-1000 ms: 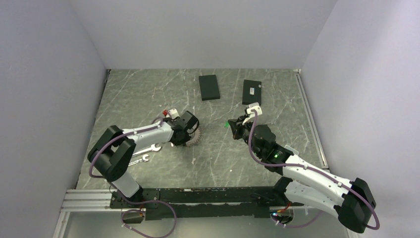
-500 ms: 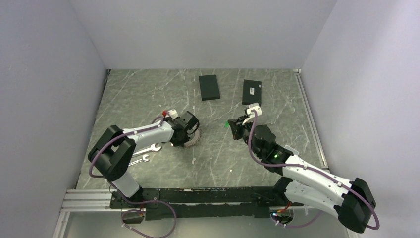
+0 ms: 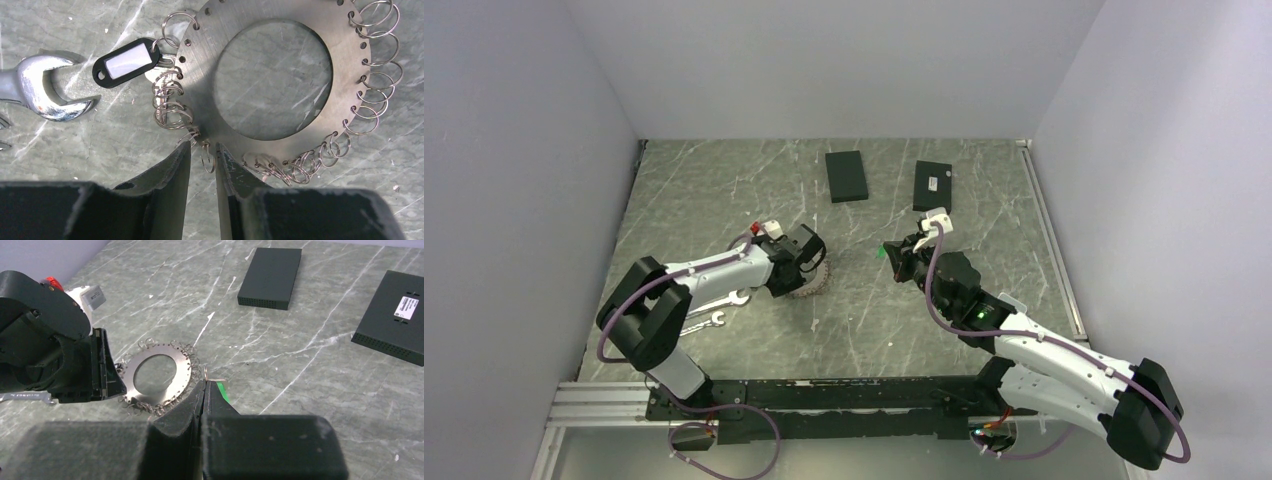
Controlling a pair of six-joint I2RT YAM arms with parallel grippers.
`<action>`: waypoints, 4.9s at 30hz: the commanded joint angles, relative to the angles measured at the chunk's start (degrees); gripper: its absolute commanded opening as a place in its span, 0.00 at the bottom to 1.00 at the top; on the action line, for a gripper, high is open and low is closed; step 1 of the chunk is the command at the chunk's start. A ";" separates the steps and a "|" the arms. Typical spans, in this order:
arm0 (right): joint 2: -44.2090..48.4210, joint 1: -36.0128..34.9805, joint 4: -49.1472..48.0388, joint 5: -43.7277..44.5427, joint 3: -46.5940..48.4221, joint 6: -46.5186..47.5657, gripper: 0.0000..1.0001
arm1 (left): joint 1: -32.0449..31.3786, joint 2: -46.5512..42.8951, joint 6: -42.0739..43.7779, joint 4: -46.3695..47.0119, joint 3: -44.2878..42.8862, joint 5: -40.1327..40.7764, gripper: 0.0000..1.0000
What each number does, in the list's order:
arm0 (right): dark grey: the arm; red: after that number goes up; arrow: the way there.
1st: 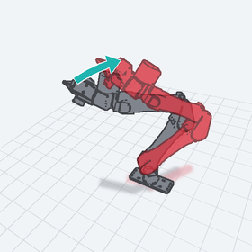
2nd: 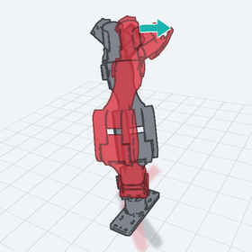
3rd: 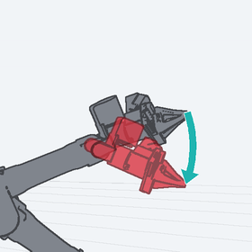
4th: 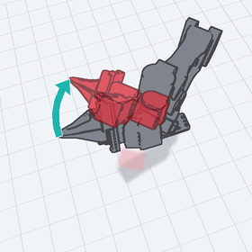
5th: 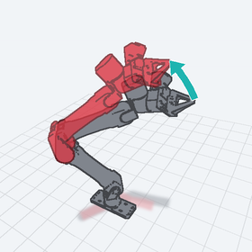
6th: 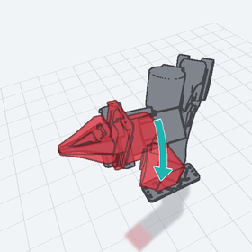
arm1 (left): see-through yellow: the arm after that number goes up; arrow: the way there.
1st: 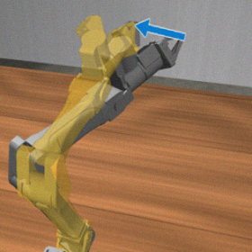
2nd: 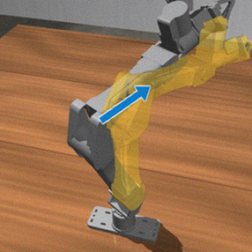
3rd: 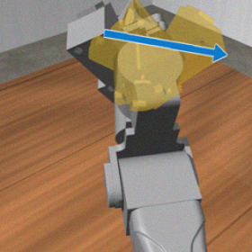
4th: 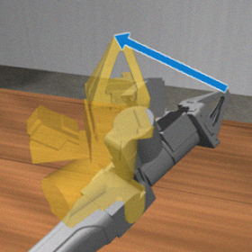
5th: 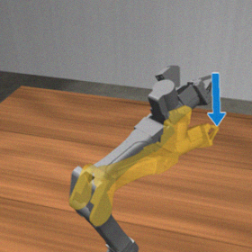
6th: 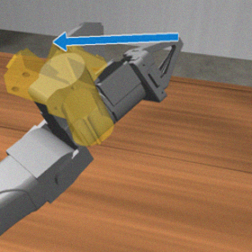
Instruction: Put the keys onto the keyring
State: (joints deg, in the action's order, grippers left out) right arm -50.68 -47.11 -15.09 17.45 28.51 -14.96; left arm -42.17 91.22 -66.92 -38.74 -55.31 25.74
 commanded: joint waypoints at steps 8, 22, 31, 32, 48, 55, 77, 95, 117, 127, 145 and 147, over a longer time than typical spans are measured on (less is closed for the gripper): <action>0.99 -0.57 -3.12 -0.24 0.40 0.11 0.00 | -0.32 0.02 -0.63 3.54 0.92 -1.03 0.29; 1.63 -0.85 -3.12 0.13 -0.04 0.28 0.00 | -0.35 2.51 -0.34 4.87 1.71 0.21 0.07; 1.38 -0.89 -3.19 0.52 -0.04 0.44 0.00 | -7.01 2.10 12.74 2.17 -4.57 14.35 0.00; 1.33 -0.92 -3.21 0.60 -0.04 0.41 0.00 | -7.84 3.13 12.96 -0.27 -6.11 16.84 0.00; 1.59 -0.88 -3.13 1.66 -0.12 0.61 0.00 | -20.93 14.52 2.61 -12.28 -7.89 33.04 0.25; 1.63 -0.86 -3.20 1.62 -0.04 0.72 0.00 | -21.35 10.91 9.03 -5.48 -4.39 28.51 0.60; 1.28 -0.87 -3.20 0.48 0.40 0.37 0.00 | 2.12 0.20 21.21 -0.66 -4.96 -21.76 0.32; 1.59 -0.96 -3.49 0.54 -0.23 0.37 0.00 | 5.43 -1.37 19.10 -2.74 -4.80 -17.68 0.28; 1.54 -0.96 -3.30 0.93 -0.03 0.64 0.00 | 8.34 -3.94 15.37 -2.19 0.86 -21.56 0.31; 1.52 -0.97 -3.37 0.85 -0.11 0.63 0.00 | 8.34 -6.32 11.96 5.44 6.55 -24.29 0.25; 1.38 -0.99 -3.32 0.43 0.04 0.55 0.00 | 8.34 -10.33 12.30 15.73 14.28 -19.55 0.21; 1.34 -1.01 -3.28 0.31 0.05 0.55 0.00 | 8.34 -11.04 12.67 16.24 14.79 -19.32 0.23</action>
State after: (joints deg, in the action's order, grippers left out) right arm -50.02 -47.83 -15.11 17.89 28.40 -14.72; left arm -33.93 82.46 -54.74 -25.80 -41.41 4.51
